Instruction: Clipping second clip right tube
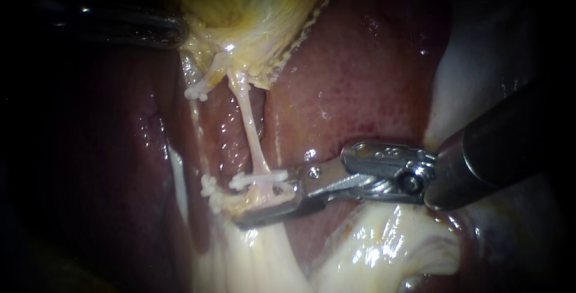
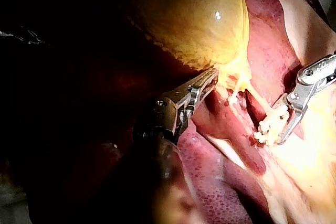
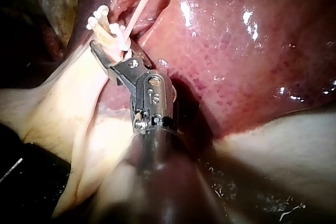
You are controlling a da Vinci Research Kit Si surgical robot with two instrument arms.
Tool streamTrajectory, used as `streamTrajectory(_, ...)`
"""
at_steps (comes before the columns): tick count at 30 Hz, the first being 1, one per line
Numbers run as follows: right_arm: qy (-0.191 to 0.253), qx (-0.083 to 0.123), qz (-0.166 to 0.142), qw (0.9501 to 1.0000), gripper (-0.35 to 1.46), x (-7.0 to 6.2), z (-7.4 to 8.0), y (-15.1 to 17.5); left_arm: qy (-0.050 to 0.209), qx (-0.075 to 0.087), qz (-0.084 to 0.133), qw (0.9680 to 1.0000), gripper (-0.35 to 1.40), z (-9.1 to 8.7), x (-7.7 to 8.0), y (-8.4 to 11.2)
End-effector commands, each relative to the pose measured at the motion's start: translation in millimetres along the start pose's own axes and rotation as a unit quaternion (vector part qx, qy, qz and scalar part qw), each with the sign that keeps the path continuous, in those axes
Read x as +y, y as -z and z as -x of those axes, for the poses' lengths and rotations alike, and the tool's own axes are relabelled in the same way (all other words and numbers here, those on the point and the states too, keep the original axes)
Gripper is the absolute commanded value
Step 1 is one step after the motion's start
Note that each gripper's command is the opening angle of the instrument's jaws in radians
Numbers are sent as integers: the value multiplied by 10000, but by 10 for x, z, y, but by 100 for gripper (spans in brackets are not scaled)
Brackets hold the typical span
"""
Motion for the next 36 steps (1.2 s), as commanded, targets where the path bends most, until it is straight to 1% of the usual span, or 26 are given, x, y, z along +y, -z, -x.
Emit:
streamTrajectory(1, -2, 0, 0, 10000, 29, 0, 0, 0, 1, -1, 1, 10000, -35, 0, 0, 0)
streamTrajectory(2, -4, 1, 2, 10000, 35, 0, -1, 0, 1, -1, 1, 10000, -35, 0, 0, 0)
streamTrajectory(5, -24, 117, 161, 9998, 47, 1, -5, -1, 1, -1, 1, 10000, -35, 0, 0, 0)
streamTrajectory(7, -44, 142, 166, 9998, 49, 4, -9, -1, 1, -1, 1, 10000, -35, 0, 0, 0)
streamTrajectory(11, -70, 389, 74, 9992, 50, 10, -23, 7, 0, -1, 0, 10000, -35, 0, 0, 0)
streamTrajectory(13, -67, 497, 49, 9987, 50, 14, -34, 14, 0, -1, 0, 10000, -35, 0, 0, 0)
streamTrajectory(16, -122, 528, 63, 9985, 50, 17, -46, 23, 0, -1, 2, 10000, -35, 0, 0, 0)
streamTrajectory(18, -143, 575, 44, 9982, 50, 18, -51, 25, 0, -2, 2, 10000, -35, 0, 0, 0)
streamTrajectory(20, -146, 619, -31, 9980, 50, 17, -52, 25, 0, -2, 3, 10000, -35, 0, 0, 0)
streamTrajectory(23, -147, 767, -187, 9968, 50, 14, -52, 22, 0, -2, 3, 10000, -35, -1, 0, 0)
streamTrajectory(26, -172, 852, -337, 9956, 50, 10, -53, 20, 0, -2, 3, 10000, -35, 0, 0, 0)
streamTrajectory(30, -302, 864, -517, 9945, 50, 0, -55, 18, 0, -2, 3, 10000, -35, 0, 0, 0)
streamTrajectory(36, -541, 980, -816, 9904, 49, -15, -58, 14, 0, -2, 3, 10000, -35, 0, 0, 0)
